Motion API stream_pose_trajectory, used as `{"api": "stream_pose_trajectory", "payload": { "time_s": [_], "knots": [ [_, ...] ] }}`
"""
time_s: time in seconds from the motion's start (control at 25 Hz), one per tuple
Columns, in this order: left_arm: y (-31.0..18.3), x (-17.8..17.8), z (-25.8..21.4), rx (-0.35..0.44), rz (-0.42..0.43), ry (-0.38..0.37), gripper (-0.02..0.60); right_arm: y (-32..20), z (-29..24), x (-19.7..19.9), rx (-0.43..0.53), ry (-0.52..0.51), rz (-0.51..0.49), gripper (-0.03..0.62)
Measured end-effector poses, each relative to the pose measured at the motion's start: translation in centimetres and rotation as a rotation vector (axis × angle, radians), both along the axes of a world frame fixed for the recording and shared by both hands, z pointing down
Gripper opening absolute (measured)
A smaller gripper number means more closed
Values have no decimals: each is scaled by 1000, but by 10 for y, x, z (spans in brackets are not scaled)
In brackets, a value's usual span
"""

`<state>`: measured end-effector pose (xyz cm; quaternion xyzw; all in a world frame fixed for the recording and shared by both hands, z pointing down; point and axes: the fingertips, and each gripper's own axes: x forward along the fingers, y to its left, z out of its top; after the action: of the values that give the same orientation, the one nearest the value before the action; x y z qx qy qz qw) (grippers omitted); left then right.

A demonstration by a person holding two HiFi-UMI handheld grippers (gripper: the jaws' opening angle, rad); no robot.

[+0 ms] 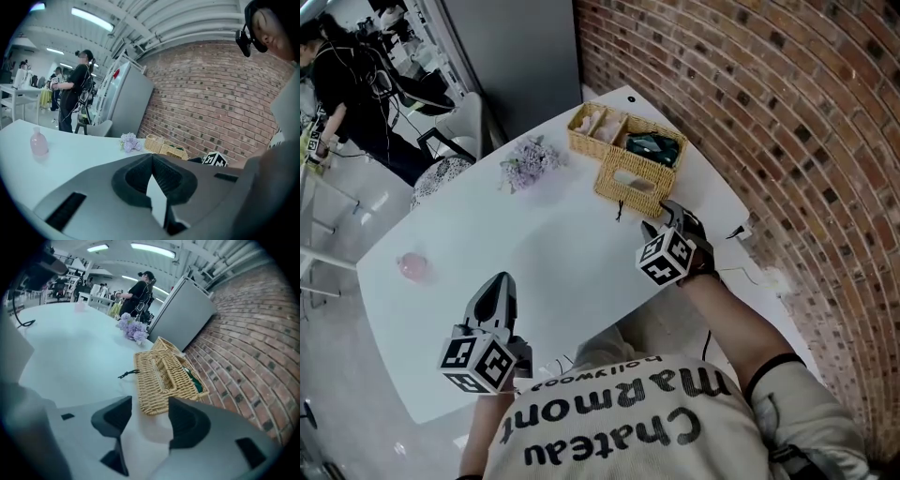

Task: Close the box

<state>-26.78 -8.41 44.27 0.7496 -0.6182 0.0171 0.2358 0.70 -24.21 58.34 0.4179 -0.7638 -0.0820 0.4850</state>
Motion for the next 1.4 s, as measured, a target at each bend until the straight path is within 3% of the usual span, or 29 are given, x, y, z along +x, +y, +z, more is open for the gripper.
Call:
{"api": "stream_pose_trajectory", "payload": {
  "time_s": [0.16,0.36,0.68,1.04,1.28,1.4],
  "knots": [
    [-2,-4,1,-6,-10,15,2,-6,2,-3,101,153,-64,278],
    [-6,-4,3,-12,-9,36,2,-8,13,-9,184,343,-179,264],
    [-8,-4,5,-16,-3,36,2,-13,17,-7,243,458,-244,245],
    [-7,-12,1,-5,-22,33,2,-9,1,-7,271,427,-264,252],
    [-6,-12,-6,9,-24,26,2,-5,-19,-6,256,347,-244,268],
    [-4,-9,-6,12,-18,28,2,0,-25,-7,249,326,-259,214]
  ]
}}
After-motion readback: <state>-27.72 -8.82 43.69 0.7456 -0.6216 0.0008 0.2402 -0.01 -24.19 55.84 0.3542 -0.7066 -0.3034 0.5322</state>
